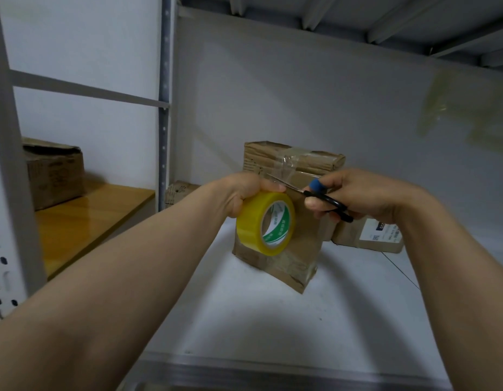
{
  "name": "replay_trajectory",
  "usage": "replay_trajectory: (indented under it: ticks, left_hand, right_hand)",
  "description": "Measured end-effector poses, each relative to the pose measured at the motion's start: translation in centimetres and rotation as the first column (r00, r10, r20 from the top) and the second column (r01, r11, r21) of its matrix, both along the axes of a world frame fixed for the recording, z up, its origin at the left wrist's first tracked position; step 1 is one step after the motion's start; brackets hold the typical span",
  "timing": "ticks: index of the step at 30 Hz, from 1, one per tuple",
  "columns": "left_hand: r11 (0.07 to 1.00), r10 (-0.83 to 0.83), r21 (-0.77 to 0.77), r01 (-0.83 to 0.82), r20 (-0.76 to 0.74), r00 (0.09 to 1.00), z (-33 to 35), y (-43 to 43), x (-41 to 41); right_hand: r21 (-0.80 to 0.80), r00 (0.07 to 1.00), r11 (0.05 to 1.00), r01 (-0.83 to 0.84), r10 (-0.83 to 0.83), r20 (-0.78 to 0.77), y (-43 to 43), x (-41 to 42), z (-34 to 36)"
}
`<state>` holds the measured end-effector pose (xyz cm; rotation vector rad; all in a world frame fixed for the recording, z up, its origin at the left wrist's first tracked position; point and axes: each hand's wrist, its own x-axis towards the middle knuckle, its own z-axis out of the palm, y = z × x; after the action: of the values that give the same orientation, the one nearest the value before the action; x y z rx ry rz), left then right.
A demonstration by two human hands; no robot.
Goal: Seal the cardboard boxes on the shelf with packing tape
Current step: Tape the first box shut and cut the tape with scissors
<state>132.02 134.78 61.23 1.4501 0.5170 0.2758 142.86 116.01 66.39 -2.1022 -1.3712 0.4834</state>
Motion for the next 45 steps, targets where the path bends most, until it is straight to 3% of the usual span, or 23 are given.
replay_trajectory:
  ticks: [8, 12, 19, 22, 24, 25, 27, 30, 34, 37, 39, 41, 43, 45]
  left_hand:
    - [0.999, 0.015, 0.035, -0.013, -0.058, 0.998, 0.5, 0.0, -0.5]
    - [0.990, -0.002, 0.141, 0.026, -0.162, 0.987, -0.3, 0.0, 0.1]
    - [0.981, -0.011, 0.177, 0.073, -0.328, 0.945, -3.3, -0.1, -0.3]
    - [0.974, 0.030, 0.212, 0.073, -0.447, 0.894, -3.7, 1.1, -0.9]
    - [0.971, 0.080, 0.236, 0.041, -0.481, 0.873, -3.7, 1.8, -1.7]
    - [0.968, 0.101, 0.251, 0.026, -0.482, 0.870, -3.5, 2.0, -2.2]
    - [0.963, 0.132, 0.270, -0.001, -0.465, 0.876, -3.2, 2.5, -3.2]
    - [0.961, 0.143, 0.275, -0.032, -0.396, 0.907, -2.6, 3.0, -4.7]
    - [0.969, 0.104, 0.245, -0.032, -0.290, 0.951, -2.4, 3.6, -6.3]
    - [0.971, 0.071, 0.240, -0.016, -0.221, 0.973, -2.4, 3.5, -7.2]
    - [0.974, 0.043, 0.227, -0.002, -0.177, 0.983, -2.5, 3.2, -7.7]
    - [0.976, 0.017, 0.220, 0.011, -0.125, 0.992, -2.6, 3.0, -8.0]
    - [0.972, -0.036, 0.226, 0.058, -0.101, 0.994, -2.7, 2.8, -8.2]
    - [0.956, -0.113, 0.258, 0.138, -0.110, 0.987, -2.8, 2.1, -8.2]
  right_hand:
    - [0.029, 0.999, 0.999, -0.046, 0.046, 0.009, -0.3, 1.0, -0.4]
    - [0.023, 0.998, 0.998, -0.063, 0.064, -0.020, -0.4, 1.1, 0.0]
    - [-0.273, 0.998, 0.960, -0.068, 0.070, 0.001, -0.9, 1.7, -2.4]
    - [-0.229, 0.992, 0.973, -0.043, 0.015, -0.123, -0.5, 1.4, -4.9]
    - [-0.192, 0.992, 0.981, 0.007, -0.030, -0.119, 0.6, 0.7, -6.7]
    - [-0.185, 0.995, 0.982, 0.036, -0.052, -0.083, 1.4, 0.3, -7.8]
    - [-0.241, 0.991, 0.968, 0.062, -0.031, 0.134, 3.3, -0.9, -9.6]
    - [-0.365, 0.898, 0.930, 0.050, 0.118, 0.424, 5.7, -4.3, -12.2]
    - [-0.447, 0.865, 0.894, -0.017, 0.237, 0.443, 8.1, -7.7, -14.6]
    - [-0.568, 0.889, 0.817, -0.094, 0.326, 0.322, 8.3, -7.7, -13.2]
    - [-0.454, 0.980, 0.883, -0.119, 0.177, 0.087, 7.6, -7.1, -11.8]
    - [-0.058, 0.994, 0.998, 0.029, -0.035, -0.101, 7.1, -6.6, -10.6]
    - [0.299, 0.959, 0.925, 0.232, -0.166, -0.232, 7.4, -6.0, -9.9]
    - [0.405, 0.919, 0.869, 0.284, -0.126, -0.374, 8.0, -6.0, -9.8]
